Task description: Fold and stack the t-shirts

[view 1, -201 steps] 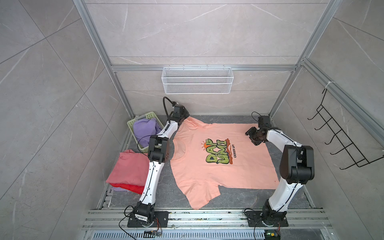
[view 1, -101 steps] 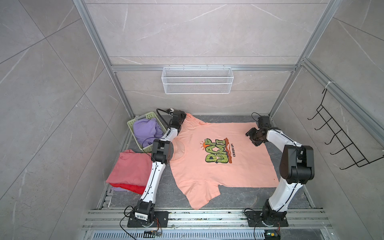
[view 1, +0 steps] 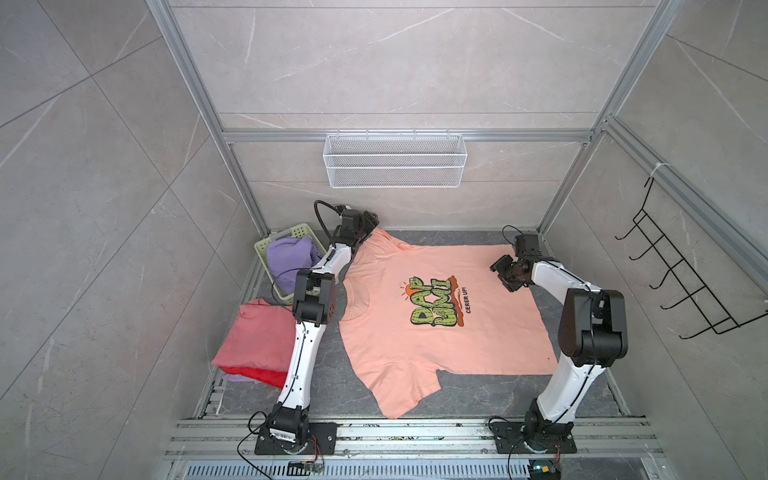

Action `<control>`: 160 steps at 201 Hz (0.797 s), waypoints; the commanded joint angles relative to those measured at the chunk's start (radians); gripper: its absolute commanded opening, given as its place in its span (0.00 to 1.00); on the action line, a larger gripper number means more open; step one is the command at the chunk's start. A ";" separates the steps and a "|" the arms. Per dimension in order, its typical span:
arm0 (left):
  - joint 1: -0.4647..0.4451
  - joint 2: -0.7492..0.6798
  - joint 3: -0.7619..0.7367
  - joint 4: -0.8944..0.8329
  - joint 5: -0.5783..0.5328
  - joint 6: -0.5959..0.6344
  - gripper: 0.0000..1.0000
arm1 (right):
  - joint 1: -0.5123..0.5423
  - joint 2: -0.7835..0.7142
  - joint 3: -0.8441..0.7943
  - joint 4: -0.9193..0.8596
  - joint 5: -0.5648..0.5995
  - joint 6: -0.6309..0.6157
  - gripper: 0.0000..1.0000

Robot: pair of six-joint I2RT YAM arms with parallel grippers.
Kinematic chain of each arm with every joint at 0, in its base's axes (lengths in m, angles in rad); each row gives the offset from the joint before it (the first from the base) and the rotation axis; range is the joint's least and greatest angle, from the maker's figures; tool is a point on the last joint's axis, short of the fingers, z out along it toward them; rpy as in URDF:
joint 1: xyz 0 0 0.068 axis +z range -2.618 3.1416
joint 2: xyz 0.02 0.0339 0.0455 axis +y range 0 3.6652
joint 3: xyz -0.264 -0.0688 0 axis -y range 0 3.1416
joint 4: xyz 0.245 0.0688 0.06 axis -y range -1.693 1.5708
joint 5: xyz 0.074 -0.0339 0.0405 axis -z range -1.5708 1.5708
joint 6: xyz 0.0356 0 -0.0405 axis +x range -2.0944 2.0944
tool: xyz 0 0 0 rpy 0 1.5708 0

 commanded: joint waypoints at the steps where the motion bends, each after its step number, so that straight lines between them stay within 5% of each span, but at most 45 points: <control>1: -0.006 -0.210 -0.090 -0.187 0.052 0.194 0.80 | 0.003 0.037 0.012 0.061 -0.014 0.010 0.64; 63: -0.094 -0.478 -0.401 -0.486 0.014 0.288 0.83 | 0.008 0.142 0.095 0.057 -0.061 -0.035 0.64; 105: -0.145 -0.577 -0.640 -0.508 0.019 0.196 0.87 | 0.008 0.144 0.077 0.036 -0.059 -0.048 0.65; 160: -0.189 -0.592 -0.709 -0.618 0.004 0.179 0.89 | 0.007 0.080 0.008 -0.045 -0.044 -0.084 0.65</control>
